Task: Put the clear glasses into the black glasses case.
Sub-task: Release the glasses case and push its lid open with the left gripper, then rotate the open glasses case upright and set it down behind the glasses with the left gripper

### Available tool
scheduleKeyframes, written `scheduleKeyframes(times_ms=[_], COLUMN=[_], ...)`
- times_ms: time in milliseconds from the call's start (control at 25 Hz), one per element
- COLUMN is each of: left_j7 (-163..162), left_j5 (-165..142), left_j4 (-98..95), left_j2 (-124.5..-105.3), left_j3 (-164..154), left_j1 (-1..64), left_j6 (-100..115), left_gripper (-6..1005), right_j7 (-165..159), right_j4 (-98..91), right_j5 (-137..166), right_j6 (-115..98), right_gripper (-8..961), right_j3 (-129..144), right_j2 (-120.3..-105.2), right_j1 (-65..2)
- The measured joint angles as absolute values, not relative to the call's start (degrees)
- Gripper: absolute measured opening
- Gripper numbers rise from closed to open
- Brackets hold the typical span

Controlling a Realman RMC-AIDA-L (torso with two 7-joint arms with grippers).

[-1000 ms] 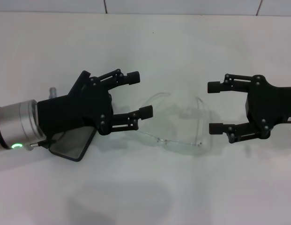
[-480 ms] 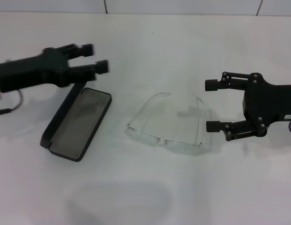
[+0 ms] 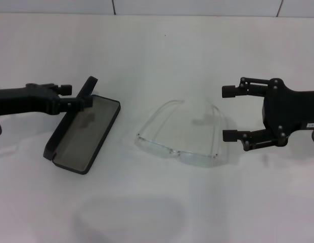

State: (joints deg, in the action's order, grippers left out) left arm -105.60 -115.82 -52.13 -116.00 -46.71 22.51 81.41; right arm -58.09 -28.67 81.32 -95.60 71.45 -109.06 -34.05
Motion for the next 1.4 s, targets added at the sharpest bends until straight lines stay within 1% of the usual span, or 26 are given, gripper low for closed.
scheduleKeyframes(times_ms=[240, 360, 520, 800, 1000, 1240, 1400], left_j7=[-108.5, -109.9, -111.8, -111.8, -111.4, -111.3, -110.1], left_j5=[-121.9, -124.7, -125.5, -125.9, -127.2, -130.6, -131.2], left_j4=[-52.2, -52.3, -52.4, -52.3, -52.5, -53.2, -55.0], left_j2=[-117.0, -117.5, -117.42, -116.19, -115.66, -115.72, -115.99], left_j3=[-46.7, -46.7, -46.7, -46.8, -47.3, -48.4, -51.2], left_j1=[23.1, 23.7, 24.3, 25.6, 28.3, 31.5, 33.0], left_j6=[78.7, 77.7, 77.4, 77.2, 77.2, 77.5, 77.2], left_gripper=[851, 646, 630, 602, 530, 325, 244], right_j7=[-58.0, -58.0, -57.9, -56.3, -53.4, -50.1, -47.8], right_j4=[-28.9, -28.9, -28.9, -28.9, -28.9, -29.0, -29.0], right_j5=[81.4, 81.4, 81.4, 81.4, 81.4, 81.1, 81.2], right_j6=[-95.2, -94.8, -94.7, -95.7, -97.8, -99.8, -100.7], right_gripper=[862, 862, 862, 861, 861, 858, 858], right_j3=[71.6, 71.9, 71.9, 71.8, 71.5, 71.4, 71.5], right_j2=[-109.06, -109.1, -109.12, -109.28, -109.36, -109.51, -109.91], right_j1=[-34.2, -34.2, -34.1, -33.4, -31.8, -30.2, -29.3])
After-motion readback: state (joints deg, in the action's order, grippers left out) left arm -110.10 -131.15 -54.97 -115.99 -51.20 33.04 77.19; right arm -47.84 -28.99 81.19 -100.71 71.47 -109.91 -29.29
